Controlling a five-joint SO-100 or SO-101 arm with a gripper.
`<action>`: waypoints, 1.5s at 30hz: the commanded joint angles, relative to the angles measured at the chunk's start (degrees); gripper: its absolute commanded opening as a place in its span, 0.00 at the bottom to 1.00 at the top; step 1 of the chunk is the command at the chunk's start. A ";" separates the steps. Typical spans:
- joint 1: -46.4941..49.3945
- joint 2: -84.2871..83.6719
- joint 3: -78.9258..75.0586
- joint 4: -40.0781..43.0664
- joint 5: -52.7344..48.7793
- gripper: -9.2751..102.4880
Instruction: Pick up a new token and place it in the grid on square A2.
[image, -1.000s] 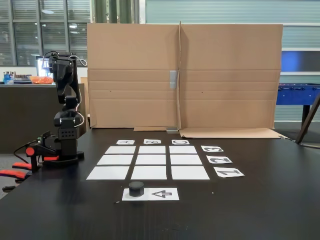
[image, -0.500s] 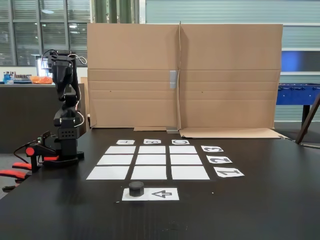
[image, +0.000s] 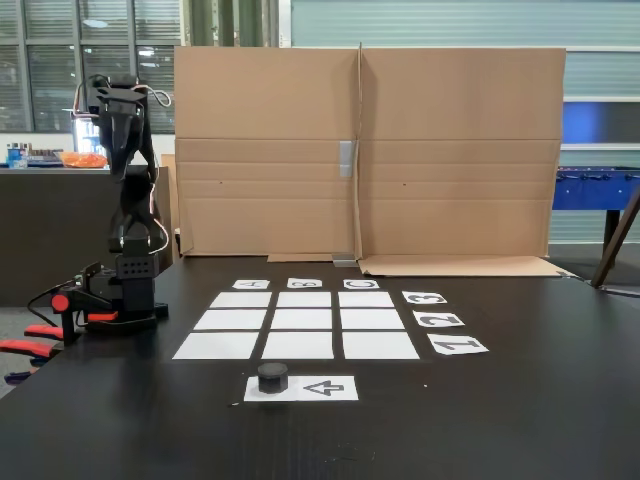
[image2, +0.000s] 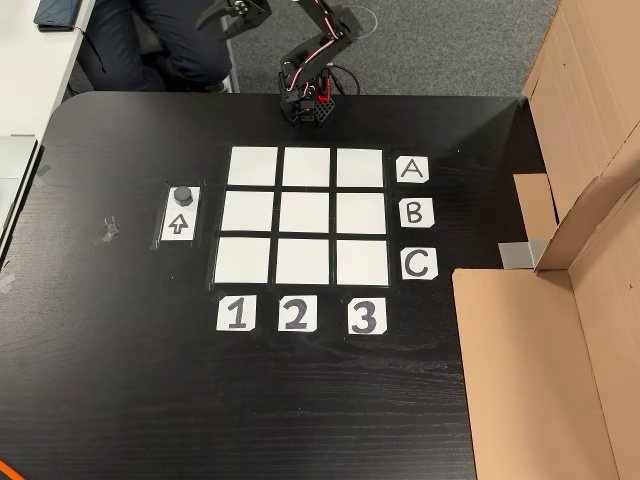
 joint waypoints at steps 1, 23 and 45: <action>-0.35 -4.48 -5.36 0.26 -0.70 0.31; 0.00 -33.40 -16.00 0.35 -5.89 0.31; -0.88 -58.62 -24.61 0.26 -13.27 0.37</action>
